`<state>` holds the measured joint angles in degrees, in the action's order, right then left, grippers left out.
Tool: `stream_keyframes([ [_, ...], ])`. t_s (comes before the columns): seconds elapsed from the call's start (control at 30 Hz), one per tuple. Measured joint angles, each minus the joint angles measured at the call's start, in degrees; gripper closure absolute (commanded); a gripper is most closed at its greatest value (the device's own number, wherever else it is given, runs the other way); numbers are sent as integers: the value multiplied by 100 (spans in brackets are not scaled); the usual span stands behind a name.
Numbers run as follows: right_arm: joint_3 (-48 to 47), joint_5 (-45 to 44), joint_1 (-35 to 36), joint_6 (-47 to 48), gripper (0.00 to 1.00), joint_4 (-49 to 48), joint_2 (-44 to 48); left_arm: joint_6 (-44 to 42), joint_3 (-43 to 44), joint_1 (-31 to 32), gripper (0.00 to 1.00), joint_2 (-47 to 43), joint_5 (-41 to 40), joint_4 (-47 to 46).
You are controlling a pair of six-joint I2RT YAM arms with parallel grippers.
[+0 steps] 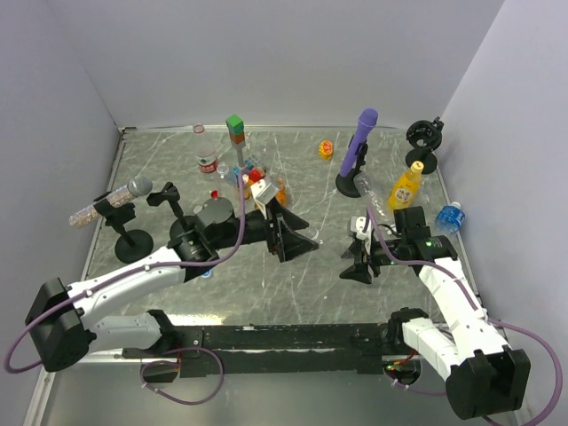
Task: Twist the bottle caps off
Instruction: Place the plastic bottle at the center of the board.
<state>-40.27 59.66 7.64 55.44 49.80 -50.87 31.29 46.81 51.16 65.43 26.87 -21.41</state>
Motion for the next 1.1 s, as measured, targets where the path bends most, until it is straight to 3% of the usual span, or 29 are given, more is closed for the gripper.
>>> stream_keyframes([
  [0.53,0,-2,26,15,82,44,-48,-321,457,20,50,649,-273,986],
  [0.63,0,-7,26,17,82,46,-61,-319,466,20,61,658,-229,1016],
  [0.7,0,-7,26,22,81,48,-70,-315,485,20,75,658,-181,1014],
  [0.87,0,-2,26,42,73,55,-68,-315,498,20,98,658,-125,1025],
  [1.0,0,0,26,55,52,74,-68,-310,498,20,99,658,-125,1032],
  [1.03,0,0,26,55,33,81,-68,-310,498,20,99,654,-127,1038],
  [1.07,0,0,26,50,1,81,-61,-313,498,20,99,647,-129,1054],
  [1.1,0,4,26,31,0,81,-57,-317,498,20,99,625,-144,1095],
])
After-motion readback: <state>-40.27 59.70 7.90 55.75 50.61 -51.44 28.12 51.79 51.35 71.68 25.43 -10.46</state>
